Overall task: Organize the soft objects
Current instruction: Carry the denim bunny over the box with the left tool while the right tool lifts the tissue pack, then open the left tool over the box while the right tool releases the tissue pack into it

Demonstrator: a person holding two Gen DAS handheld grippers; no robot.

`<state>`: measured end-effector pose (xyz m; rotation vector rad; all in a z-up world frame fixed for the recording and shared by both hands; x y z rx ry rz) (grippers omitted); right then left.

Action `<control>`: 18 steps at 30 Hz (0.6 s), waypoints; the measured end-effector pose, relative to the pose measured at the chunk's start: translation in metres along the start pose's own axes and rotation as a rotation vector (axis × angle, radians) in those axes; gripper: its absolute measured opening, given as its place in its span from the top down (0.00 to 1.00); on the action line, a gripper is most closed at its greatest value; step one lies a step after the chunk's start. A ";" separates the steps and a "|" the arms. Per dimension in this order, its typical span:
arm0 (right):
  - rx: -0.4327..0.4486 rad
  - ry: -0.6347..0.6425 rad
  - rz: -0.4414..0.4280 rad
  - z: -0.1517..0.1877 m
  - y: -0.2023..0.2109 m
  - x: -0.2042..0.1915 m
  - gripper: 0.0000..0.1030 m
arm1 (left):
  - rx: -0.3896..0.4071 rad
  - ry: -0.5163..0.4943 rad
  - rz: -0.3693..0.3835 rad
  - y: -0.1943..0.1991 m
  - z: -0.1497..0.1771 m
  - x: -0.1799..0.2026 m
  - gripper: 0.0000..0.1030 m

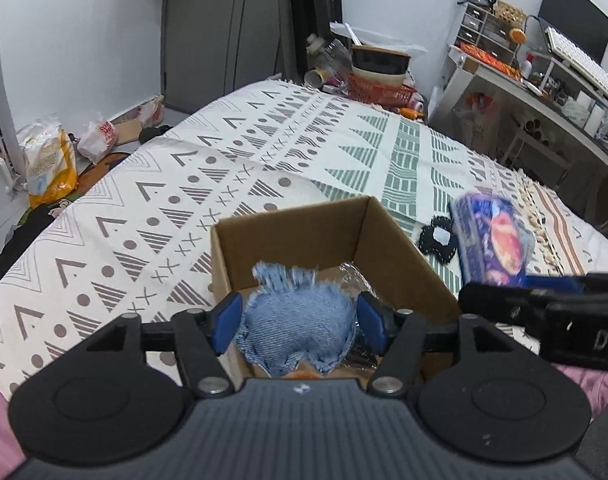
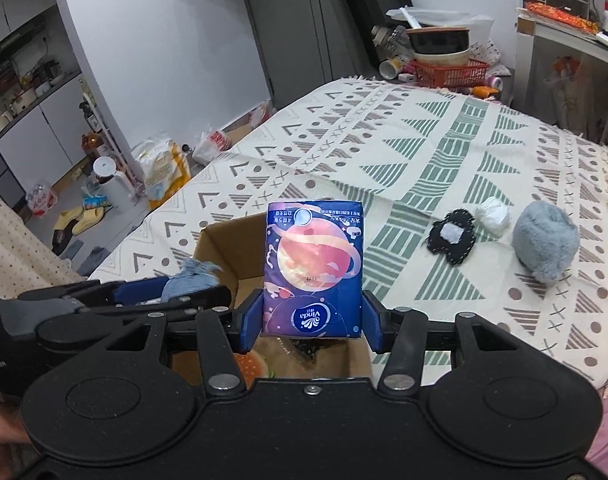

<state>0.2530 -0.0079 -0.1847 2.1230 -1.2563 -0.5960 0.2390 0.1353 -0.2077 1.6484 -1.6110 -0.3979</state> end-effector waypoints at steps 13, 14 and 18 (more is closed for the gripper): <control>-0.029 -0.039 -0.070 0.012 0.004 0.008 0.39 | 0.019 0.003 -0.040 0.018 -0.014 0.002 0.28; -0.022 -0.045 -0.065 0.012 0.007 0.013 0.36 | 0.021 -0.002 -0.039 0.018 -0.015 0.005 0.27; 0.004 -0.068 -0.036 0.011 0.020 0.035 0.24 | 0.019 -0.024 -0.019 0.017 -0.016 0.022 0.26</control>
Point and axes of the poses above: each gripper's, at about its wrist camera, not at the fingertips, and y roughly against the way its jaws point, x to its right, z to its underside, the point moved 10 cm from there along -y, roughly the way its jaws point, and after that the axes turned 11 degrees about y, right-handed, at the moved point
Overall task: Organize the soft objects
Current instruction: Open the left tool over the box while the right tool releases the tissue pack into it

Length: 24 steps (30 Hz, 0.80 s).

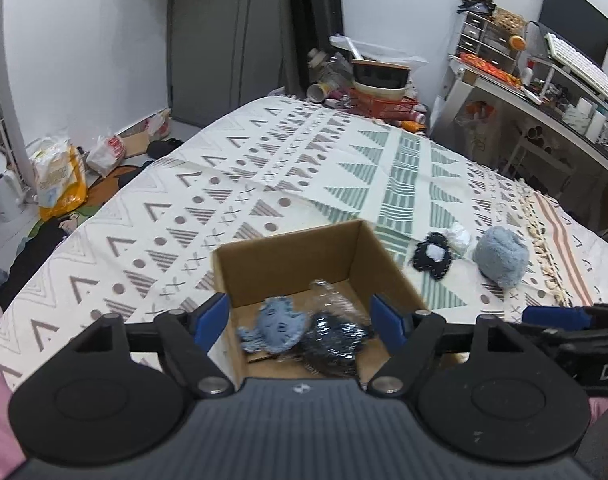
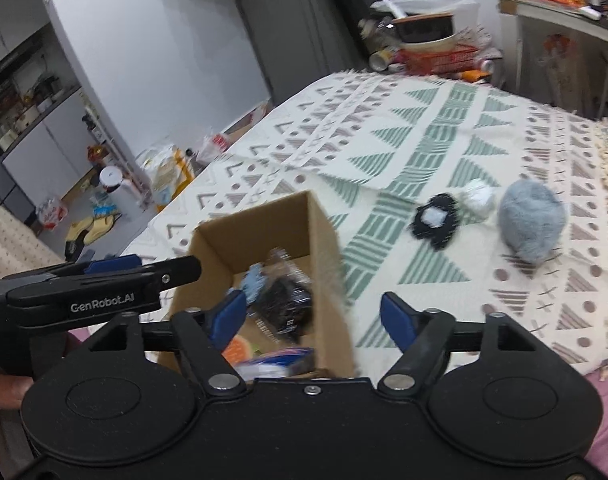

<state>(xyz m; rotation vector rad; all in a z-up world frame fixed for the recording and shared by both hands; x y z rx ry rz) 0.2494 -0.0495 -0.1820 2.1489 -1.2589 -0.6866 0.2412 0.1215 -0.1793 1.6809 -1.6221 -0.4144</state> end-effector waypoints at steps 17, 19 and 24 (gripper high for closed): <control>0.067 -0.046 0.090 0.000 0.034 0.083 0.01 | 0.013 -0.072 0.000 -0.003 -0.010 0.052 0.22; 0.075 -0.048 0.093 -0.001 0.036 0.087 0.00 | 0.016 -0.074 0.002 -0.004 -0.013 0.056 0.21; 0.080 -0.049 0.103 -0.004 0.040 0.101 0.00 | 0.021 -0.090 0.000 -0.009 -0.017 0.068 0.21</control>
Point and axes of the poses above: each gripper's, at about its wrist camera, not at the fingertips, and y roughly against the way its jaws point, x to its right, z to its underside, the point moved 10 cm from there along -y, roughly the way its jaws point, and after that the axes turned 11 degrees about y, right-handed, at the moved point
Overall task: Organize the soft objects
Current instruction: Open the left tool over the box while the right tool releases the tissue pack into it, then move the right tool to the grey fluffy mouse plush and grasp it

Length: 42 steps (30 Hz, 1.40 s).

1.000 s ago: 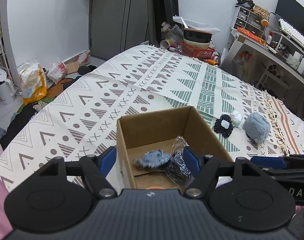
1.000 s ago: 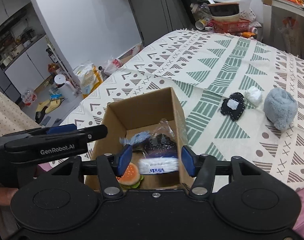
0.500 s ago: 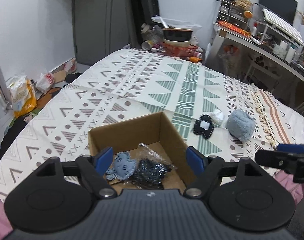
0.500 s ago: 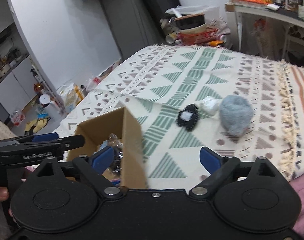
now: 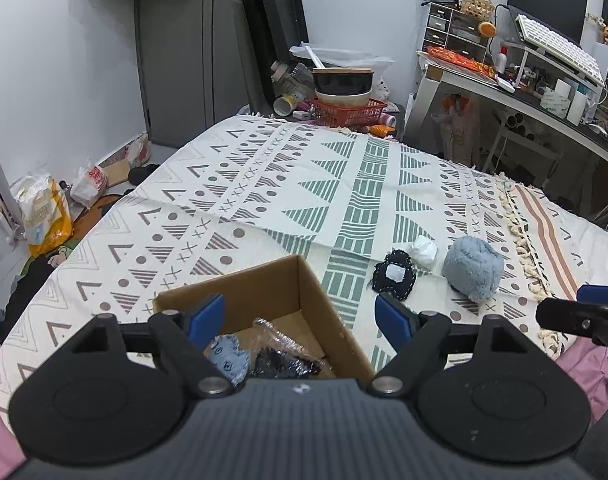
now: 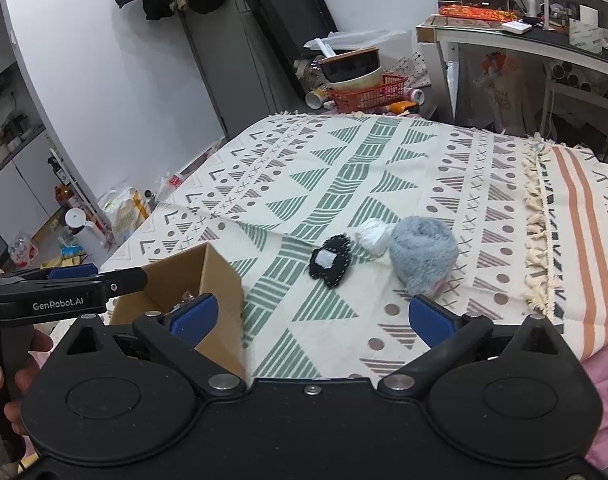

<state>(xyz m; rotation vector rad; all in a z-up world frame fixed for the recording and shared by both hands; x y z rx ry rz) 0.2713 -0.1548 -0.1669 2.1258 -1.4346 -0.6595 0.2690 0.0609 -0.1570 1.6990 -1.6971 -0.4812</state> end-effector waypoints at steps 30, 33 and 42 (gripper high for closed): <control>-0.073 -0.153 0.093 0.004 -0.060 0.119 0.26 | -0.074 -0.091 0.111 -0.091 -0.011 0.098 0.23; -0.076 -0.184 0.100 0.004 -0.070 0.132 0.27 | -0.097 -0.102 0.113 -0.105 -0.009 0.108 0.24; -0.095 -0.245 0.094 0.003 -0.099 0.161 0.30 | -0.138 -0.124 0.143 -0.145 -0.008 0.149 0.26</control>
Point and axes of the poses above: each gripper's, at about its wrist camera, not at the fingertips, and y roughly against the way its jaws point, x to its right, z to its underside, the point moved 10 cm from there along -y, roughly the way its jaws point, and after that the axes turned 11 degrees about y, right-handed, at the moved point
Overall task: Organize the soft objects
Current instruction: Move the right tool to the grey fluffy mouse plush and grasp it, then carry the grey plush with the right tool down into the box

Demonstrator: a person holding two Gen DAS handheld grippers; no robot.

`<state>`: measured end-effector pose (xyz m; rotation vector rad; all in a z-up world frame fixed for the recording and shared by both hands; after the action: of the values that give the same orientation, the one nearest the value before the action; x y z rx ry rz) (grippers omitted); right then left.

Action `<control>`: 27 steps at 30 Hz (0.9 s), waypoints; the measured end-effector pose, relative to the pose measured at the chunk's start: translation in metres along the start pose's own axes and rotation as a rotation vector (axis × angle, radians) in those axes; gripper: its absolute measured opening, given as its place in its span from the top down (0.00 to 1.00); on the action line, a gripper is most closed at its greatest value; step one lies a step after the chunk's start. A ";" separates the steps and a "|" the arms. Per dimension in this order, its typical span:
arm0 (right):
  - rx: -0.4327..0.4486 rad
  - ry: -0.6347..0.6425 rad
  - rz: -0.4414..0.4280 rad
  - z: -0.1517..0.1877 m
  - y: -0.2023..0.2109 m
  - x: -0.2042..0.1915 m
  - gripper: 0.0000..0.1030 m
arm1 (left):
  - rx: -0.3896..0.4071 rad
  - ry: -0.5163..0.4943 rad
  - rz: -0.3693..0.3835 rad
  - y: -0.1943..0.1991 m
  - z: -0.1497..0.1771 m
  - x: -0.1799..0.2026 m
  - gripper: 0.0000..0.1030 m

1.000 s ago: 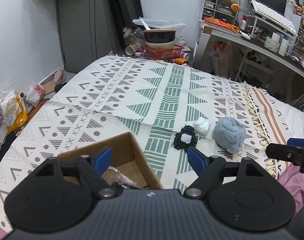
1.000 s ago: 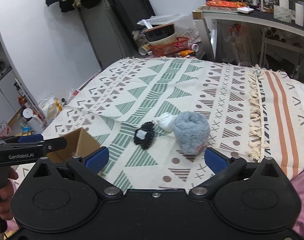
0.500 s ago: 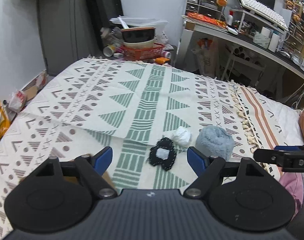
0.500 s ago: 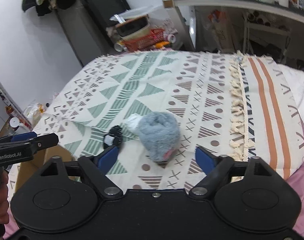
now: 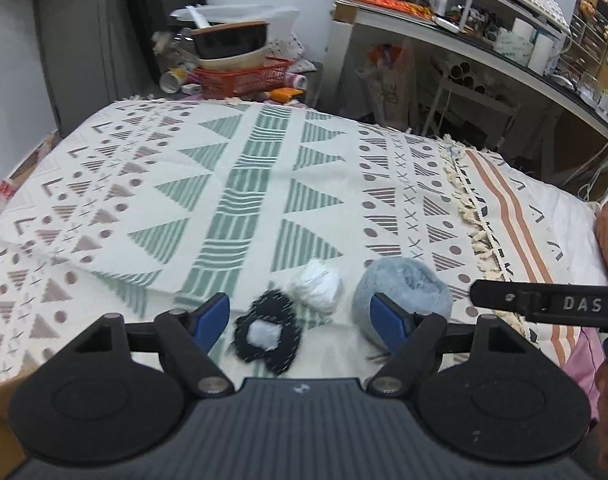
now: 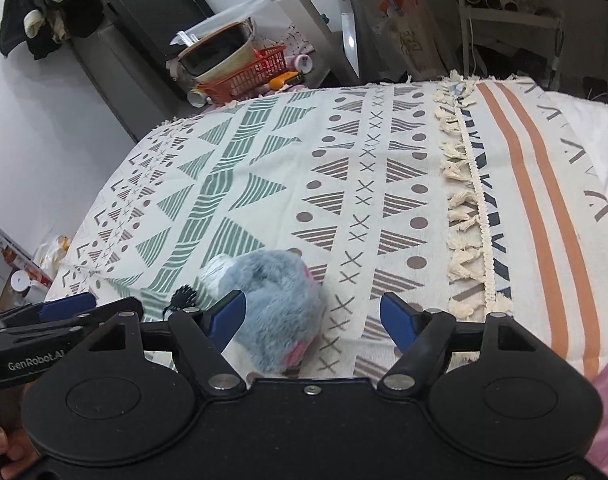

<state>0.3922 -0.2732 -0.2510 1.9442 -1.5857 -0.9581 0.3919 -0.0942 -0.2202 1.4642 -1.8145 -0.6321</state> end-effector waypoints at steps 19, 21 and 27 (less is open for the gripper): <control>-0.142 -0.191 -0.134 0.024 -0.060 0.019 0.52 | -0.106 0.024 0.120 -0.064 0.006 0.041 0.46; -0.155 -0.228 -0.181 0.029 -0.062 0.017 0.65 | -0.113 0.020 0.127 -0.067 0.007 0.044 0.48; -0.142 -0.208 -0.187 0.029 -0.056 0.012 0.82 | -0.179 0.028 0.162 -0.073 0.019 0.050 0.63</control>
<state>0.4084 -0.2688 -0.3128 1.9711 -1.4157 -1.3497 0.4170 -0.1614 -0.2750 1.1902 -1.7845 -0.6696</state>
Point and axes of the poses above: each gripper's, at about its wrist camera, not at the fingertips, and y roughly against the way its jaws point, x to its right, z to its underside, the point moved 10 cm from there along -y, roughly the way its jaws point, and after that the axes turned 11 degrees about y, right-handed, at the moved point
